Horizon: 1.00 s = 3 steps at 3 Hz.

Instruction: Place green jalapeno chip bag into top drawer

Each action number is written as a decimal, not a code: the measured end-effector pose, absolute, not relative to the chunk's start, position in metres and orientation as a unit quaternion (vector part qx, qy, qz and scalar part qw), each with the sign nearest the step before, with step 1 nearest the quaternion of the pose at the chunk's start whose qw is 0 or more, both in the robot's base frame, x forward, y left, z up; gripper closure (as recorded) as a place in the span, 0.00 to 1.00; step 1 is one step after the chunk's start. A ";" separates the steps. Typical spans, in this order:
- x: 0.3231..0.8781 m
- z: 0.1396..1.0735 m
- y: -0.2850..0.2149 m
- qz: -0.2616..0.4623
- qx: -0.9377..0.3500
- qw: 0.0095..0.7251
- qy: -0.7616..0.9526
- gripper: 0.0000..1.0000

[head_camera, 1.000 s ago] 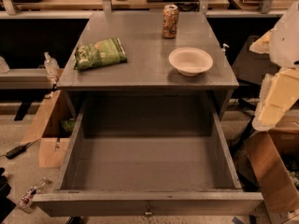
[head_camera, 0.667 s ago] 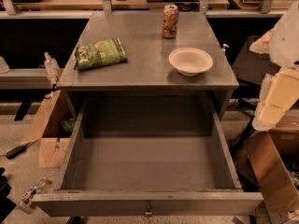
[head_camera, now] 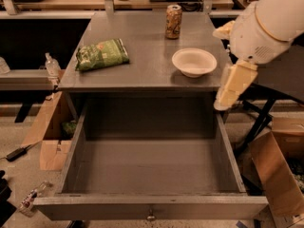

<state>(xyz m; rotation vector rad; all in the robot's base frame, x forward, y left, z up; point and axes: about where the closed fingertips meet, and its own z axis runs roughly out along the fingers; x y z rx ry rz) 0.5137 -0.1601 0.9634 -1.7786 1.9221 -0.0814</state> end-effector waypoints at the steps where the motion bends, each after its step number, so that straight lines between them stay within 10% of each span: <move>1: 0.569 0.961 -0.115 -0.040 -0.687 0.326 0.648 0.00; 3: 0.609 0.967 -0.070 -0.067 -0.702 0.377 0.601 0.00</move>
Offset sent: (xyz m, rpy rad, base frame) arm 0.1427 0.1451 0.0001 0.0614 -0.3914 0.2645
